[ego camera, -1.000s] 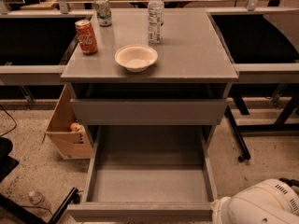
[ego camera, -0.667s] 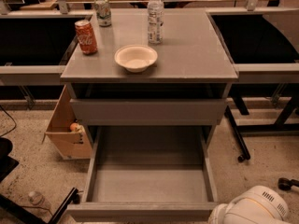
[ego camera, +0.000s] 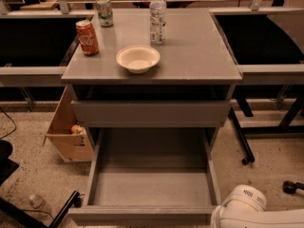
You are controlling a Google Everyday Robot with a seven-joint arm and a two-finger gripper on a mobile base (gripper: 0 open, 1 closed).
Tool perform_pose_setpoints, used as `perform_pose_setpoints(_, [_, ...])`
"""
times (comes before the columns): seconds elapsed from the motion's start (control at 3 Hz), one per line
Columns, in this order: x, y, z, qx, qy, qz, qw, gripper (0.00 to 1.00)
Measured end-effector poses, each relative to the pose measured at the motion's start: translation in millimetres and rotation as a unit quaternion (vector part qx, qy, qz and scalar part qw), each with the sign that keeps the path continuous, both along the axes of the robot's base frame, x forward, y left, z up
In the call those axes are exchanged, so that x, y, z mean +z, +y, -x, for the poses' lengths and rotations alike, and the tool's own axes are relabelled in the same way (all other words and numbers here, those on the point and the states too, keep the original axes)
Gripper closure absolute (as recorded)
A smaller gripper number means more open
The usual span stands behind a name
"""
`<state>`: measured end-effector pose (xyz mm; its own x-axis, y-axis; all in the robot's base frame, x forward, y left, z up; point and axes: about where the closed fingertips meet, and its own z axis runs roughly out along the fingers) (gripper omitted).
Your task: Close middle drawer
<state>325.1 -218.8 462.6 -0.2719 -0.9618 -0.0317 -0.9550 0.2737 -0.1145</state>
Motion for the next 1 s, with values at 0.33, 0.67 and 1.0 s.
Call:
perform_pose_setpoints(0.33, [-15, -3, -2, 0.024, 0.0, 0.009, 0.9997, 1.0])
perform_pose_setpoints(0.67, [-15, -4, -2, 0.025, 0.0, 0.009, 0.9997, 1.0])
perform_pose_setpoints(1.0, [-29, 0, -7, 0.032, -0.007, 0.005, 0.9994, 1.0])
